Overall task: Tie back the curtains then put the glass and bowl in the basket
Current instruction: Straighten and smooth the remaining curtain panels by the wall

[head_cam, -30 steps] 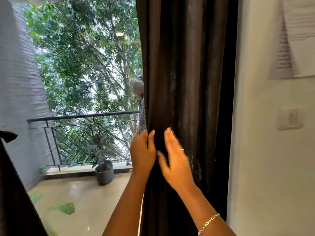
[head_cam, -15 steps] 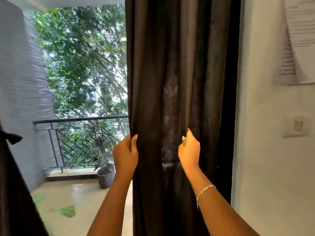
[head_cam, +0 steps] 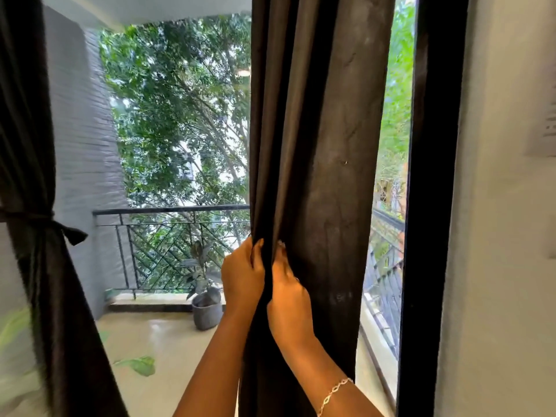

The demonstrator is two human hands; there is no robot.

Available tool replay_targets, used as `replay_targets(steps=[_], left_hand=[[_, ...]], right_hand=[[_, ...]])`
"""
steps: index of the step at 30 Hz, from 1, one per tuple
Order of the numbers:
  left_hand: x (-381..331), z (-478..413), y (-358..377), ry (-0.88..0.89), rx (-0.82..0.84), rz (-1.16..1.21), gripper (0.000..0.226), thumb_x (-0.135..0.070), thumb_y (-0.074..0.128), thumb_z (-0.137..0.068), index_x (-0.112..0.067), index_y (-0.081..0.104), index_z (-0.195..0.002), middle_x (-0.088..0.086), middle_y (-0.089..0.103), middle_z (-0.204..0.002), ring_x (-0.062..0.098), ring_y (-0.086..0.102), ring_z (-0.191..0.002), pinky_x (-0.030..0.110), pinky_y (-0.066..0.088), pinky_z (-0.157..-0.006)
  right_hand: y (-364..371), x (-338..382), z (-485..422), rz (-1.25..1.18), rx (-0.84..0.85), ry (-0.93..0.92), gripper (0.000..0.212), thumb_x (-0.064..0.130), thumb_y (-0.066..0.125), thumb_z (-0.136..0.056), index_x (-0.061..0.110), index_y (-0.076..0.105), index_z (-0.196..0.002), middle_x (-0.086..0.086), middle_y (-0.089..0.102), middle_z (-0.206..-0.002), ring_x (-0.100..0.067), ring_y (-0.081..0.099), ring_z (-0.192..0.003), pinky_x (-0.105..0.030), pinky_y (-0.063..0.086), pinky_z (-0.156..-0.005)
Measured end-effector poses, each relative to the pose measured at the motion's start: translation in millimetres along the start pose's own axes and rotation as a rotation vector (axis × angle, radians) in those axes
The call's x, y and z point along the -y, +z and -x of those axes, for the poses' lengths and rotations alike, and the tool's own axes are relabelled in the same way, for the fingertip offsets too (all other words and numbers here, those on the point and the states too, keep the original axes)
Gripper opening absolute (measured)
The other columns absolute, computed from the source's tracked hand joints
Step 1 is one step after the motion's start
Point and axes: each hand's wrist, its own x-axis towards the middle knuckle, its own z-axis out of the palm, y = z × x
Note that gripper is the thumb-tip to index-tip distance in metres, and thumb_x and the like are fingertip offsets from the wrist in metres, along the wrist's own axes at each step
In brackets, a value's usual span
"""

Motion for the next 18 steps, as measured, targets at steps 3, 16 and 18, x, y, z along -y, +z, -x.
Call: replay_targets(steps=[3, 16, 18], left_hand=[[-2, 0, 1, -0.013, 0.014, 0.010, 0.033, -0.025, 0.045, -0.094, -0.002, 0.061, -0.076, 0.022, 0.061, -0.064, 0.036, 0.057, -0.060, 0.030, 0.026, -0.050], [7, 0, 3, -0.023, 0.096, 0.147, 0.028, -0.030, 0.047, -0.084, -0.007, 0.063, -0.082, -0.008, 0.054, -0.059, 0.004, 0.049, -0.054, 0.010, 0.035, -0.050], [10, -3, 1, -0.030, 0.090, 0.144, 0.028, -0.024, 0.052, -0.088, 0.001, 0.066, -0.090, 0.001, 0.059, -0.067, 0.015, 0.055, -0.060, 0.010, 0.035, -0.053]], right_hand=[[2, 1, -3, 0.056, 0.000, -0.016, 0.067, -0.002, 0.030, -0.094, 0.015, -0.005, -0.149, -0.003, -0.003, -0.158, -0.026, 0.053, -0.121, -0.035, 0.049, -0.093], [5, -27, 13, -0.117, -0.512, -0.201, 0.058, 0.022, 0.037, -0.091, 0.009, 0.020, -0.145, -0.006, 0.016, -0.156, -0.019, 0.026, -0.141, -0.025, 0.034, -0.108], [-7, -38, 7, -0.166, -0.709, -0.165, 0.060, 0.022, 0.041, -0.092, 0.004, 0.019, -0.145, -0.011, 0.012, -0.156, -0.020, 0.010, -0.146, -0.026, 0.018, -0.116]])
